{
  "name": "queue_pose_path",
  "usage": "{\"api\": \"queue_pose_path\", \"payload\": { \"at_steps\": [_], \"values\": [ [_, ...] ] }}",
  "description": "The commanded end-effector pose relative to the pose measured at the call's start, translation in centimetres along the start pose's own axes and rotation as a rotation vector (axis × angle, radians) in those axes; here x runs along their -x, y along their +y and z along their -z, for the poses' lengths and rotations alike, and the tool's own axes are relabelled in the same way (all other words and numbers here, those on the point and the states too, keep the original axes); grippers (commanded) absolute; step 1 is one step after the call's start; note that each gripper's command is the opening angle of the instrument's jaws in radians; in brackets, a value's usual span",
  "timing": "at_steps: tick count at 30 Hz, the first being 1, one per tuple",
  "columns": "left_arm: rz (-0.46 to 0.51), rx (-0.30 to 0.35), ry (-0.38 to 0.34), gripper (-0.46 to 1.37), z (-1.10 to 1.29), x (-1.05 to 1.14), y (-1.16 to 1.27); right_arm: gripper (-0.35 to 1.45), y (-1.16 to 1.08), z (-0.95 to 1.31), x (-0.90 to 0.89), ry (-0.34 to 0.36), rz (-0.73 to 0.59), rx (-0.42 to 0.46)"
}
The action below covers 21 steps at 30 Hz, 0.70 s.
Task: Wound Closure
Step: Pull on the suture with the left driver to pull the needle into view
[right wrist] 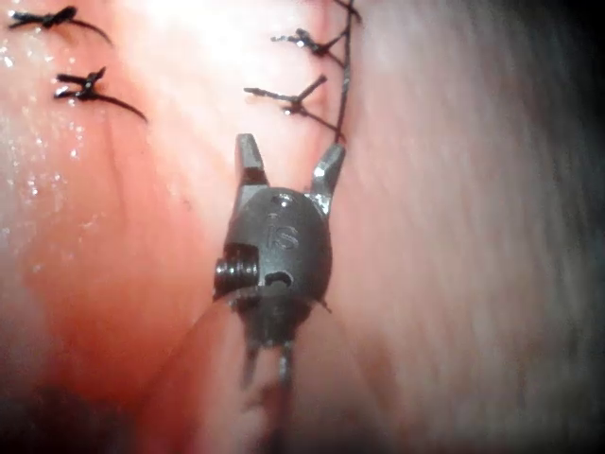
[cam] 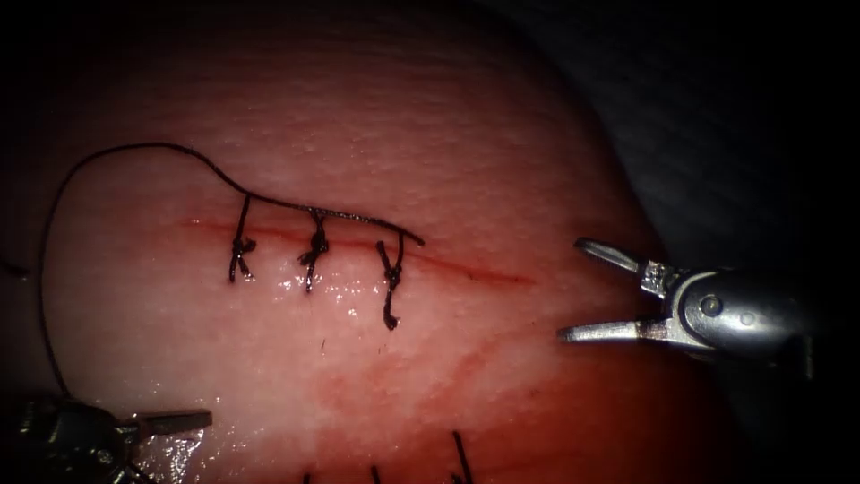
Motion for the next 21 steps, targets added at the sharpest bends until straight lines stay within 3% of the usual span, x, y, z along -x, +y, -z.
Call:
{"api": "queue_pose_path", "payload": {
  "at_steps": [1,14,18,21],
  "values": [
    [0.006,0.006,0.003,-0.30,0.03,-0.01,-0.02,0.92,0.00,0.00,0.00,0.000,0.000,-0.002],
    [-0.037,0.007,0.012,-0.35,0.10,0.01,-0.05,0.93,0.00,0.00,0.00,0.000,0.000,-0.002],
    [-0.055,0.026,0.017,-0.35,0.23,-0.02,-0.21,0.93,-0.01,0.00,0.00,0.000,0.000,-0.002],
    [-0.053,-0.009,0.062,-0.35,0.37,-0.05,-0.42,0.93,-0.01,0.00,0.00,0.000,0.000,-0.002]
  ]
}}
